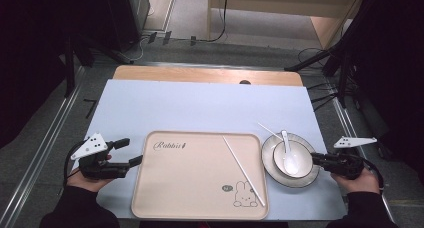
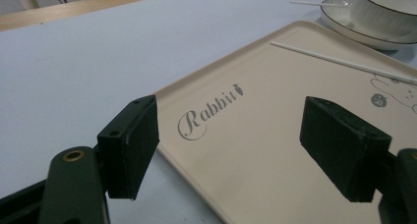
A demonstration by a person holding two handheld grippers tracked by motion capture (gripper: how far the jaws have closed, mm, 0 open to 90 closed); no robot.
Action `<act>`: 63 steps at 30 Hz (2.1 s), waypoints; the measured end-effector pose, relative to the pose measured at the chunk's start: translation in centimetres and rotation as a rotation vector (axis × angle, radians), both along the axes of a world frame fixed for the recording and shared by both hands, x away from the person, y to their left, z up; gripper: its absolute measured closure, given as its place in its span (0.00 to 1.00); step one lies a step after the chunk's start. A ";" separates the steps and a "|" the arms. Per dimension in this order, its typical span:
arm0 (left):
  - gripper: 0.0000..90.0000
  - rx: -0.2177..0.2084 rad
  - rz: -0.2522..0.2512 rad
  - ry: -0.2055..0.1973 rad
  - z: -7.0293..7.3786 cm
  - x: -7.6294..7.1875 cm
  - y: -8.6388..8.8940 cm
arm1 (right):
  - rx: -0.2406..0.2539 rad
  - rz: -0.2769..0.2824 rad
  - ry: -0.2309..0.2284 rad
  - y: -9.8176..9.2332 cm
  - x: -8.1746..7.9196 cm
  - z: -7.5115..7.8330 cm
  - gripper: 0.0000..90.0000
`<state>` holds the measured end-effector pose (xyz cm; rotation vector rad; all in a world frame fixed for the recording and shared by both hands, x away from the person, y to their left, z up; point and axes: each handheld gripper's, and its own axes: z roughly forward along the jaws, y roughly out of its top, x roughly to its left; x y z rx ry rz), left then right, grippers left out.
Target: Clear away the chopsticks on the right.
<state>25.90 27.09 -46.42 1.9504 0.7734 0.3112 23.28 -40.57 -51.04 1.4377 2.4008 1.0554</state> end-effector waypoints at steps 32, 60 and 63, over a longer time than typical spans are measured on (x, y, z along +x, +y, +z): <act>0.26 0.002 0.009 -0.001 0.0 -0.1 0.1 | 0.063 -0.097 0.040 -0.7 0.1 2.3 0.94; 0.26 -0.004 0.014 -0.003 0.1 -0.1 0.2 | 0.105 -0.204 -0.002 8.5 -2.7 8.0 0.94; 0.27 -0.005 0.013 -0.003 0.1 0.0 0.2 | 0.109 -0.197 0.004 9.9 -3.0 7.8 0.94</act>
